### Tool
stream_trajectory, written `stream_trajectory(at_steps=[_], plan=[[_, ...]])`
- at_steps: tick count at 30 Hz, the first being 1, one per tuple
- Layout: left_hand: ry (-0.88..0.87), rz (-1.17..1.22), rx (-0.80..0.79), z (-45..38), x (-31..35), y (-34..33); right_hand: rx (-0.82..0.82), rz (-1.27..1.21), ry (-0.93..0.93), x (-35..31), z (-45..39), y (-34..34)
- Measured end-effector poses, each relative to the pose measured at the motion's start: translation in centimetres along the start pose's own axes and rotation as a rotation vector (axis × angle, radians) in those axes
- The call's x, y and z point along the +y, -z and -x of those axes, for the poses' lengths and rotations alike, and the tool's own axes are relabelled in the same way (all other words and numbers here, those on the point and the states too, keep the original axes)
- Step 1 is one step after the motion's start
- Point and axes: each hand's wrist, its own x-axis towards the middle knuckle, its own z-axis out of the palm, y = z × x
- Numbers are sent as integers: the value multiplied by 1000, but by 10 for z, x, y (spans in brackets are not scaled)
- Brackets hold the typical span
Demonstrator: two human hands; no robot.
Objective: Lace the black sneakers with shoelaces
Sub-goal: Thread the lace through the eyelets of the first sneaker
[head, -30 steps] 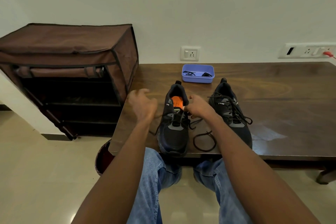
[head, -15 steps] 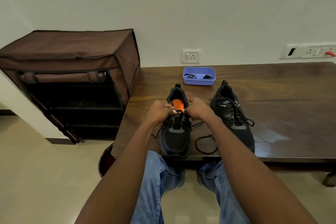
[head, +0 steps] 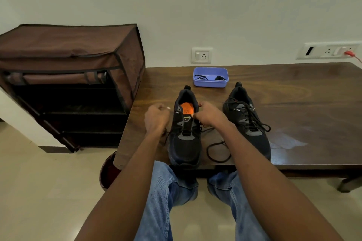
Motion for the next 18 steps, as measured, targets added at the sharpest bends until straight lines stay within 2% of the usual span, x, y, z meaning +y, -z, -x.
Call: stream_trajectory(at_steps=[3, 6, 10, 14, 18], plan=[[-51, -71, -188, 4, 3, -11, -1, 99, 18, 2, 2, -5], [-62, -182, -201, 5, 6, -13, -16, 120, 3, 2, -1, -7], [-54, -42, -253, -2, 1, -5, -75, -72, -40, 7, -5, 0], [98, 239, -312, -10, -5, 2, -126, -320, -83, 15, -1, 10], [48, 254, -328, -6, -8, -2, -154, -399, -84, 20, 1, 10]])
